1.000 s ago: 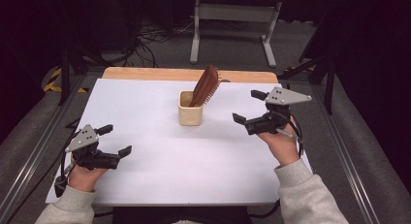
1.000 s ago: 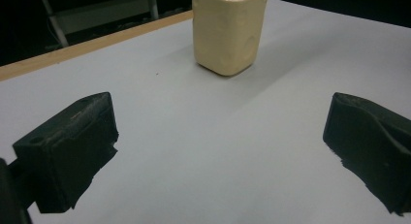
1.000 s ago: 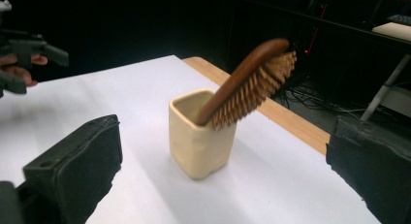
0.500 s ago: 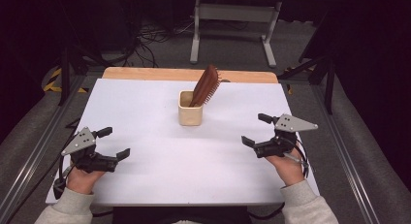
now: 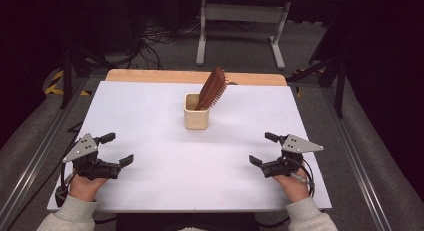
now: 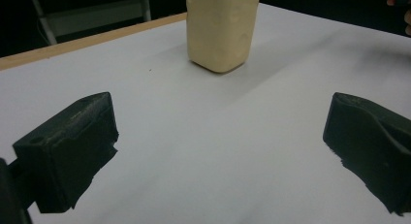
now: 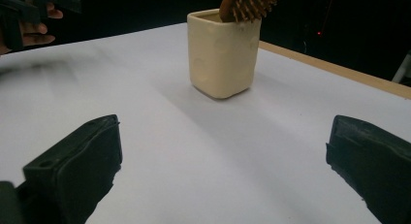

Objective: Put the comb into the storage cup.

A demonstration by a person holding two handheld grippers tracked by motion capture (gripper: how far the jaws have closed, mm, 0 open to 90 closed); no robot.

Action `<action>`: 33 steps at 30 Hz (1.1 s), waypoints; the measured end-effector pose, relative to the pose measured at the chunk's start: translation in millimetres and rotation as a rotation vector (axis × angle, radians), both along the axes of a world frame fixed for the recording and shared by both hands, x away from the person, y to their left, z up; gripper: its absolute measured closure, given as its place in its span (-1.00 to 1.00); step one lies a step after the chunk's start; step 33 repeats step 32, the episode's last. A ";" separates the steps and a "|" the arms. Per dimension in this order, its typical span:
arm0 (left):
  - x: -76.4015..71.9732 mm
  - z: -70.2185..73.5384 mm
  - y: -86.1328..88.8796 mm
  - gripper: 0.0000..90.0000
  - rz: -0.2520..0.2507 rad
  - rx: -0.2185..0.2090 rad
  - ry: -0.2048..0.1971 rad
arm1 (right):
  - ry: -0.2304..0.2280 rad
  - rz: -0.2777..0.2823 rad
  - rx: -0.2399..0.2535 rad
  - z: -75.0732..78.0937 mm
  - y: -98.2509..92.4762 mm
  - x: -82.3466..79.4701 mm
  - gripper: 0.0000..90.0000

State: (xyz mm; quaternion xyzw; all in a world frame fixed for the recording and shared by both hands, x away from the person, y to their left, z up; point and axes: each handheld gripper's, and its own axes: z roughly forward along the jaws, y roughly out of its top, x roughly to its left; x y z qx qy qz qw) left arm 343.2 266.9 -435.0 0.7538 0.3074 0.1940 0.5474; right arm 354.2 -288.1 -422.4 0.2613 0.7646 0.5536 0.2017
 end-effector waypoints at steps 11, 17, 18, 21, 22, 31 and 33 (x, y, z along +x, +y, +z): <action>0.0 -11.9 0.0 -1.00 0.002 -0.006 -0.008 | 0.048 -0.015 -0.046 -33.7 0.1 -5.5 -1.00; -0.8 -16.9 -0.9 -1.00 0.022 -0.016 -0.017 | 0.007 -0.009 -0.035 -31.8 1.6 -8.1 -1.00; -0.8 -18.2 -1.2 -1.00 0.026 -0.015 -0.016 | 0.005 -0.012 -0.029 -31.6 1.1 -8.1 -1.00; -0.3 -20.7 -2.0 -1.00 0.024 -0.011 -0.016 | 0.002 -0.021 -0.022 -30.8 -0.4 -8.4 -1.00; -0.2 -21.1 -1.7 -1.00 0.022 -0.011 -0.017 | 0.000 -0.022 -0.021 -30.7 -0.7 -8.5 -1.00; 0.6 -23.3 0.6 -1.00 0.042 -0.044 0.009 | 0.002 -0.028 -0.002 -29.8 -2.6 -8.7 -1.00; 0.9 -23.4 0.9 -1.00 0.042 -0.045 0.003 | 0.003 -0.027 -0.002 -29.8 -2.7 -8.7 -1.00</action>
